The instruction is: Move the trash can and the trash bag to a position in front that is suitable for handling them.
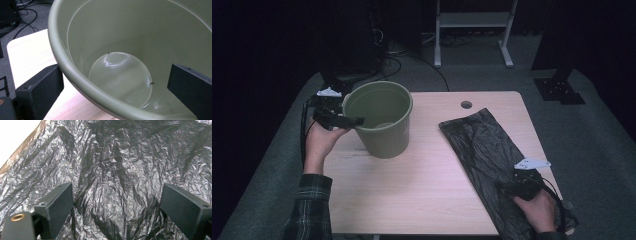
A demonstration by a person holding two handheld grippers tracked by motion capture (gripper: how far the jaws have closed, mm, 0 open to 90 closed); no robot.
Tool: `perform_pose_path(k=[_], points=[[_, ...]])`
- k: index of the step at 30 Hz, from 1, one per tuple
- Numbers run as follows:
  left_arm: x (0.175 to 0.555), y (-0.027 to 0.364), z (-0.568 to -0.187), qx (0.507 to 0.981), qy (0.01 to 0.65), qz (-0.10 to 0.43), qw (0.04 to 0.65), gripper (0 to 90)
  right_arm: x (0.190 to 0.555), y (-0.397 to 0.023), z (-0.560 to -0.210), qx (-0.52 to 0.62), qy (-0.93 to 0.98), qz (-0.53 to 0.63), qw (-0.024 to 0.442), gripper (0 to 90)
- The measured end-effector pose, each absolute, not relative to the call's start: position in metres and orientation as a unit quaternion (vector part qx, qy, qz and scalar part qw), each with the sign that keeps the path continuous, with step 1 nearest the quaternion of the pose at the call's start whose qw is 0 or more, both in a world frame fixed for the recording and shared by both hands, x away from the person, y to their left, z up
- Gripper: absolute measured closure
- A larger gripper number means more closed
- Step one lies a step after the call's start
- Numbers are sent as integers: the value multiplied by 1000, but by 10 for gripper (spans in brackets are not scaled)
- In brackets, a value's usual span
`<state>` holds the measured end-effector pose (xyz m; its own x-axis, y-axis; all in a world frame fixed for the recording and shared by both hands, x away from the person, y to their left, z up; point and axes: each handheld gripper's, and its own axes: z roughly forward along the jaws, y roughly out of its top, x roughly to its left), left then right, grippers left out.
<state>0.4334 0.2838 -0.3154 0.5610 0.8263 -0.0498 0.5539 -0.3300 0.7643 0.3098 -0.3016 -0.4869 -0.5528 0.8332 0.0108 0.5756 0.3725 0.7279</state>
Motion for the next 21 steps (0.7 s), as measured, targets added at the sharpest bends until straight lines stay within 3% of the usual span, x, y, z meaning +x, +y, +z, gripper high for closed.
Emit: perform_pose_path(k=[21], points=[[409,248,-317,820,387,148,396,0,310,-302,-487,436,808,352,183,105]])
